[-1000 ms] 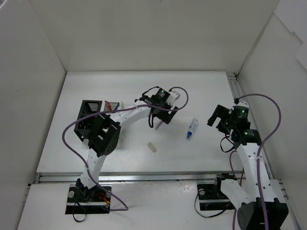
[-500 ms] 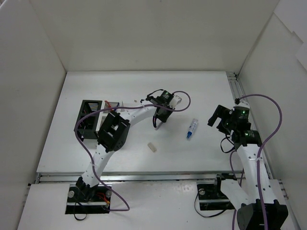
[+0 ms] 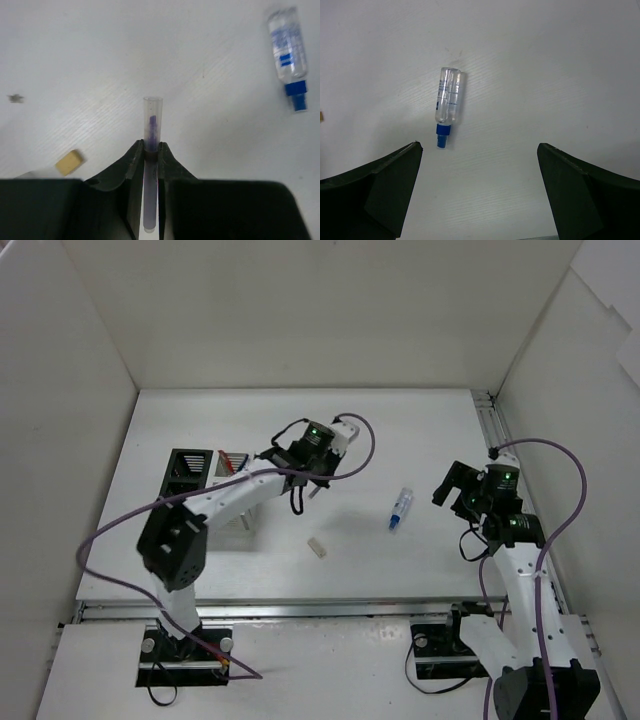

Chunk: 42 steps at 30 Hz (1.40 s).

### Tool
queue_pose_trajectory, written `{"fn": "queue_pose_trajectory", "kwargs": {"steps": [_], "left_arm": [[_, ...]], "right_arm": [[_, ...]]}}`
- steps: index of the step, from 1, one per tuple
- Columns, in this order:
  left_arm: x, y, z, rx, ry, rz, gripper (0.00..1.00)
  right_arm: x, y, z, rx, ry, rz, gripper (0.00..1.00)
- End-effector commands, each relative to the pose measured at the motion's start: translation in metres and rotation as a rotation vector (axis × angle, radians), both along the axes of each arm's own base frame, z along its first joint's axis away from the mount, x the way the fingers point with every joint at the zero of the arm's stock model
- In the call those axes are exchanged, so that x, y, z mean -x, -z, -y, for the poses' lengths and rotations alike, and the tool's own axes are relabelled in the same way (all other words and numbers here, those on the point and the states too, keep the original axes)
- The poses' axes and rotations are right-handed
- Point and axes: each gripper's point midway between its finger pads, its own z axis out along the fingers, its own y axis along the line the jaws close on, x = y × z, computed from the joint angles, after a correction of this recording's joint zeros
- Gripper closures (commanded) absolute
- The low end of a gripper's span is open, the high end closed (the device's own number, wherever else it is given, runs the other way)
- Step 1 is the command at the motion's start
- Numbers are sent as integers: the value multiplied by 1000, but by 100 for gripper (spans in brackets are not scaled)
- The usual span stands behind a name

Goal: Sort the stationery into containers
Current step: Pick up the pen from the center of the board, then place the pen in the storage box.

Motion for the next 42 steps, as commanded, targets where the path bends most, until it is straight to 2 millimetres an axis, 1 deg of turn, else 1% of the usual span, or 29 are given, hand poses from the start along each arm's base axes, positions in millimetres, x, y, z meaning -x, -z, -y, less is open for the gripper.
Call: {"fn": "queue_pose_trajectory", "kwargs": {"steps": [1, 2, 4, 5, 6, 7, 8, 9, 10, 11, 12, 13, 14, 15, 17, 18, 20, 21, 22, 24, 25, 27, 35, 36, 37, 38, 39, 41, 42], "left_arm": [[-23, -143, -26, 261, -160, 358, 100], [-16, -150, -50, 262, -223, 394, 100], [-18, -164, -78, 320, -332, 443, 100], [-11, -161, -105, 311, -404, 458, 100], [-11, -167, -116, 359, -460, 474, 100], [-16, -169, -142, 372, -548, 502, 100], [-7, -164, -160, 384, -589, 505, 100], [-6, -166, -171, 422, -635, 508, 100], [-6, -165, -190, 425, -694, 525, 100], [2, -159, -203, 426, -721, 535, 100], [5, -159, -210, 432, -751, 551, 100], [7, -158, -226, 433, -817, 572, 100], [13, -151, -237, 429, -850, 577, 100], [16, -150, -241, 439, -866, 584, 100], [23, -141, -257, 444, -921, 588, 100], [25, -140, -259, 456, -928, 592, 100], [29, -126, -262, 450, -939, 584, 100], [29, -126, -265, 462, -962, 594, 100], [31, -115, -266, 455, -970, 583, 100], [29, -110, -273, 460, -1004, 601, 100], [29, -101, -274, 449, -1013, 592, 100], [26, -94, -270, 455, -999, 591, 100], [21, -85, -266, 441, -1002, 556, 100], [23, -86, -266, 447, -1001, 551, 91], [25, -85, -266, 448, -1002, 543, 86], [28, -83, -265, 449, -999, 525, 78], [31, -86, -265, 464, -998, 525, 67], [37, -86, -266, 464, -991, 514, 60], [41, -91, -266, 477, -984, 517, 48]], "right_arm": [[-6, -14, 0, 1, -9, 73, 2], [-4, -18, 0, 1, -5, 87, 2], [-3, -18, 1, 7, 2, 96, 2], [-2, -21, 2, 6, 11, 109, 2], [-1, -22, 3, 10, 15, 115, 2], [-1, -24, 2, 8, 13, 125, 2], [-1, -24, 3, 8, 15, 129, 2], [-1, -25, 3, 11, 13, 131, 2], [-1, -24, 3, 8, 15, 131, 2], [-1, -24, 3, 8, 15, 128, 2], [-1, -24, 3, 8, 15, 129, 2], [-2, -23, 3, 8, 15, 126, 2], [-2, -22, 3, 9, 17, 123, 2], [-2, -21, 3, 10, 19, 120, 2], [-3, -20, 3, 10, 19, 112, 2], [-3, -18, 3, 8, 16, 106, 2], [-4, -17, 3, 8, 16, 103, 2], [-4, -17, 3, 5, 16, 103, 2], [-5, -18, 3, 5, 16, 103, 2], [-4, -17, 1, 1, 8, 102, 2], [-5, -18, 1, -1, 6, 104, 2], [-5, -17, 0, -3, 2, 104, 2], [-5, -16, -1, -5, 0, 102, 2], [-4, -16, 0, -3, 2, 101, 2], [-4, -16, 0, -5, 1, 101, 2], [-4, -15, -1, -6, -2, 99, 2], [-4, -17, -1, -6, -2, 104, 2], [-5, -17, -2, -9, -4, 104, 2], [-4, -16, -2, -8, -10, 103, 2]]}}
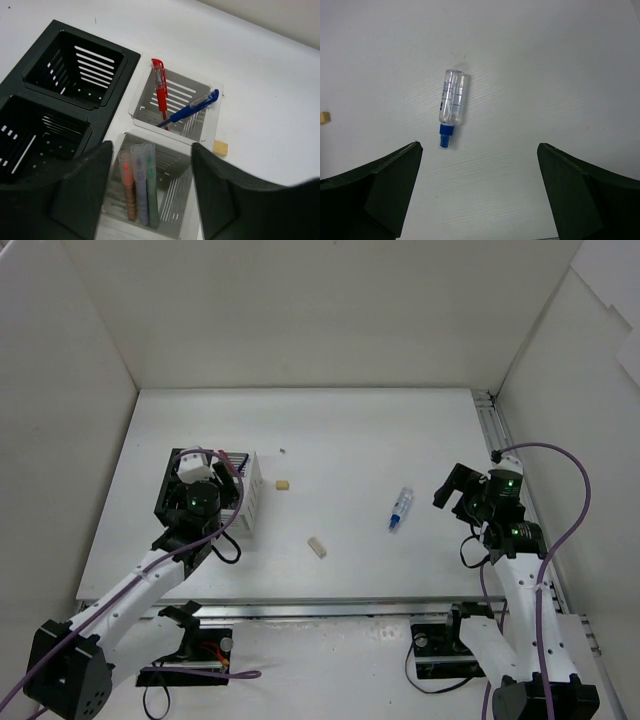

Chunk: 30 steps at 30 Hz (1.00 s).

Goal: Sort the stationery into containers
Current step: Place the pen in the storage box, then pick up the stationery from the center of the board.

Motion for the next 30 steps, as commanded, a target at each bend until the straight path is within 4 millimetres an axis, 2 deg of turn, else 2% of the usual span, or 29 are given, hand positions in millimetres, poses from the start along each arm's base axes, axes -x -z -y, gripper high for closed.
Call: {"fn": "queue_pose_trajectory", "kwargs": {"steps": [1, 2, 3, 5, 6, 8, 9, 10, 11, 13, 14, 16, 17, 19, 21, 23, 26, 28, 29, 30], "left_arm": [[3, -39, 2, 73, 15, 90, 40], [7, -39, 10, 70, 64, 78, 27], [7, -47, 13, 56, 88, 82, 21], [11, -48, 27, 30, 166, 47, 15], [9, -60, 33, 8, 199, 55, 10], [14, -56, 65, -38, 351, 6, 0], [14, -64, 77, -55, 409, -4, 0], [19, -57, 87, -86, 462, -59, 0], [20, -56, 114, -91, 544, -95, 0], [26, -41, 137, -100, 598, -170, 0], [29, -26, 161, -114, 641, -221, 0], [39, -4, 182, -110, 681, -310, 0], [44, 11, 200, -122, 705, -366, 0], [55, 31, 211, -138, 716, -463, 0], [65, 52, 232, -128, 745, -559, 0], [76, 75, 239, -136, 727, -664, 0], [93, 96, 244, -149, 713, -768, 0], [97, 105, 242, -128, 677, -807, 0], [105, 112, 245, -119, 691, -833, 0], [106, 115, 247, -105, 690, -843, 0]], "right_arm": [[-10, -10, -3, -13, -14, 52, 2], [-11, -11, -3, -13, -18, 56, 2], [-11, -11, -4, -11, -25, 57, 2], [-12, -11, -7, -20, -41, 62, 2], [-12, -11, -8, -19, -55, 62, 2], [-13, -13, -14, -30, -91, 78, 2], [-14, -14, -16, -30, -99, 81, 2], [-16, -15, -17, -29, -100, 87, 2], [-18, -11, -18, -34, -97, 73, 2], [-22, -9, -15, -32, -71, 61, 2], [-25, -3, -14, -46, -48, 34, 2], [-31, 1, -7, -43, 16, 18, 2], [-33, 6, -4, -60, 61, 2, 2], [-37, 8, 5, -45, 134, 0, 2], [-41, 10, 15, -26, 204, -5, 2], [-43, 14, 16, -19, 224, -18, 2], [-44, 19, 21, 6, 253, -31, 2], [-43, 21, 23, 14, 263, -40, 2], [-44, 22, 14, 20, 231, -39, 2], [-42, 23, 14, 22, 231, -42, 2]]}}
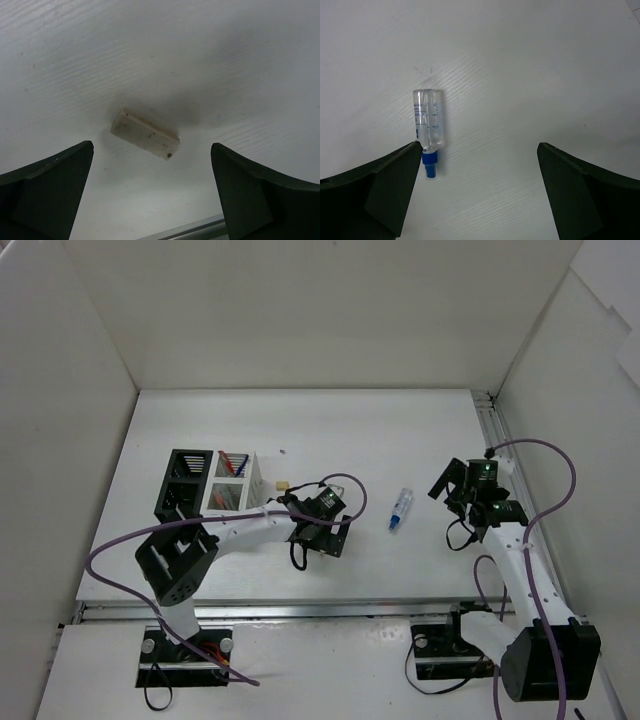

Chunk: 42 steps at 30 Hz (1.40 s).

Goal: Sort the stationery into containers
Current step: Pick up the stationery from the center of the board, then place the stationery in the storage box.

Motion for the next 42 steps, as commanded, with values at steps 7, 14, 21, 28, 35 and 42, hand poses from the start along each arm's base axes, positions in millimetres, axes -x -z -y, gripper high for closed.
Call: {"fn": "queue_pose_trajectory", "kwargs": {"steps": [7, 14, 21, 28, 35, 42], "left_arm": [[13, 5, 19, 55, -78, -123, 7], [3, 21, 6, 16, -146, -143, 42], [-16, 4, 1, 2, -147, -62, 93], [-74, -79, -35, -8, -197, 228, 100], [-115, -166, -163, -9, -537, 482, 100], [-98, -173, -279, -97, -917, 482, 100]], "right_arm": [[-12, -18, 6, 50, 41, 87, 2], [-11, -16, 4, 49, 22, 78, 2], [-11, -17, 5, 60, 20, 78, 2], [-11, -24, 5, 70, 2, 100, 2], [-9, -34, 4, 75, -16, 143, 2], [-10, -35, 2, 73, -27, 151, 2]]}}
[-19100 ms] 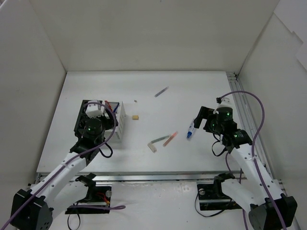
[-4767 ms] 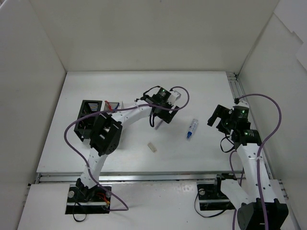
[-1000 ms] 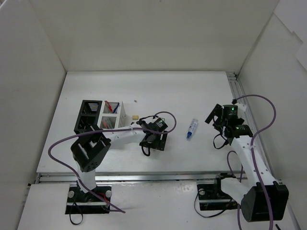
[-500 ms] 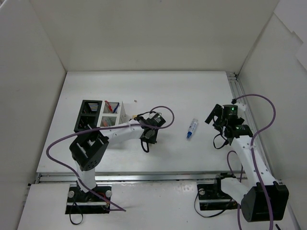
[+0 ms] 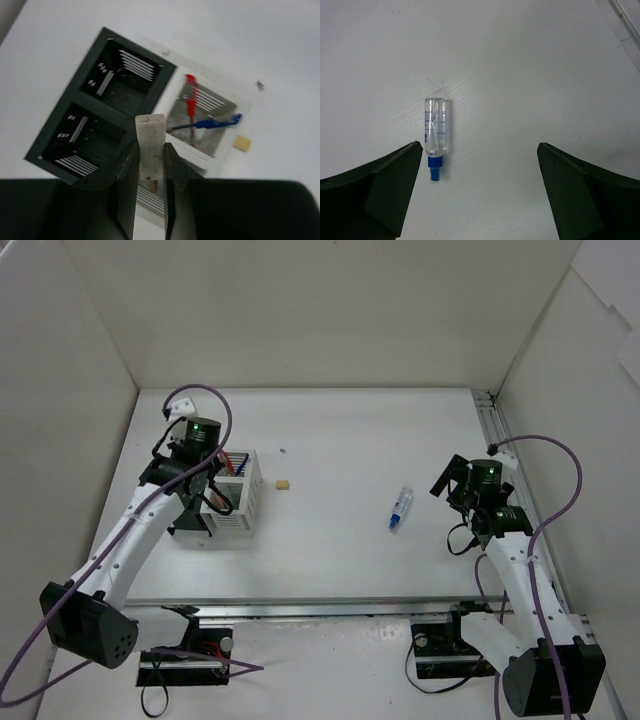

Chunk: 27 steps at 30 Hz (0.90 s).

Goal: Sort the stationery into containers
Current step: Place the stationery in the storage box.

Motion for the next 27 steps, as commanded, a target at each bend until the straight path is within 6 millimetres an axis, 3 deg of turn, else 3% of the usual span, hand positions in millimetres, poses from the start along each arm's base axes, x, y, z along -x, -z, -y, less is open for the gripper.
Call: {"fn": "queue_pose_trajectory", "kwargs": {"steps": [1, 4, 9, 11, 18, 19, 20, 24, 27], "left_arm": [[20, 29, -45, -42, -167, -98, 100], [29, 42, -73, -11, -280, -126, 100], [38, 54, -89, -7, -369, -156, 97], [40, 58, -92, 2, -383, -162, 86], [34, 54, -98, 0, -392, -136, 74], [32, 55, -97, 0, -389, -142, 69], [31, 55, -95, 5, -377, -146, 52], [27, 55, -89, 25, -333, -138, 35], [14, 35, -65, 13, -190, -70, 16]], "right_arm": [[-9, -10, 0, 16, -8, 52, 2], [-9, -8, -2, 12, -19, 46, 2], [-9, -7, -1, 12, -17, 43, 2], [-9, -7, -2, 13, -18, 43, 2], [-10, -5, -1, 14, -15, 35, 2], [-9, -4, -1, 16, -20, 33, 2], [-9, -6, -1, 16, -18, 38, 2], [-8, -7, -1, 18, -17, 44, 2], [-8, -9, -1, 16, -17, 49, 2]]}}
